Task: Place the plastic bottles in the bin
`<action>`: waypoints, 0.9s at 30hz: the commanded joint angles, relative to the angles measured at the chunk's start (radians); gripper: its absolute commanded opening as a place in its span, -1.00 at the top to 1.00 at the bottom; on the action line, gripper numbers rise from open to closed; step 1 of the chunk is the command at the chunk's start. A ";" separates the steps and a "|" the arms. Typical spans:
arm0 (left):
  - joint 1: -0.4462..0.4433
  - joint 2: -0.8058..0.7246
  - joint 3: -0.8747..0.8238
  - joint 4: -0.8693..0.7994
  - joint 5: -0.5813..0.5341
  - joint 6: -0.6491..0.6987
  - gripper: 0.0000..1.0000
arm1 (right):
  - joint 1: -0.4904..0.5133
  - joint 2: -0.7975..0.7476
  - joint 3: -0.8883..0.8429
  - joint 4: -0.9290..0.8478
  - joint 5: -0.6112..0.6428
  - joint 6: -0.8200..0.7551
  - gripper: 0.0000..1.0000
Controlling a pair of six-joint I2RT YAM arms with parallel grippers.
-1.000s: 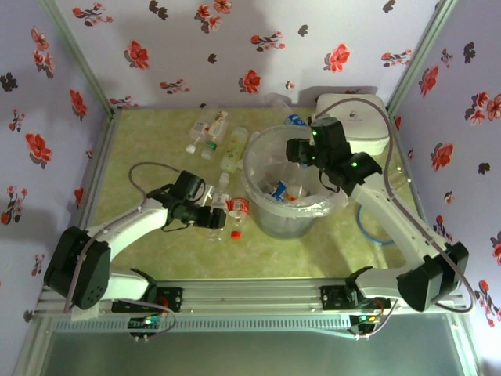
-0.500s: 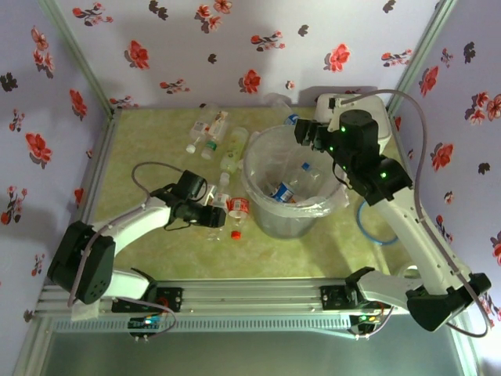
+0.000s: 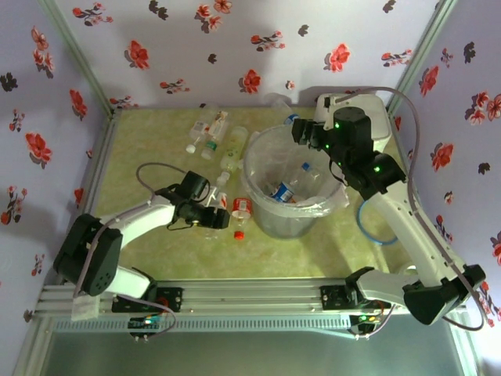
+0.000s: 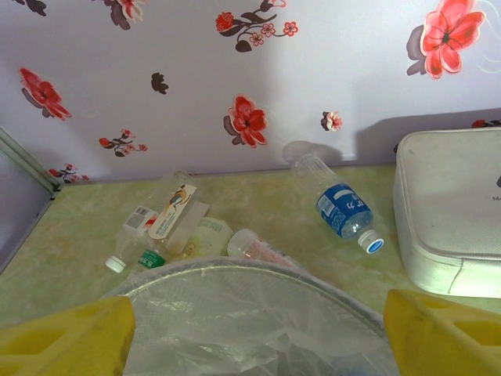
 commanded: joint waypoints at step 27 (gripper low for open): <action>0.007 -0.295 0.272 0.110 -0.186 0.202 -0.28 | 0.074 0.346 0.435 0.077 -0.415 0.069 -0.68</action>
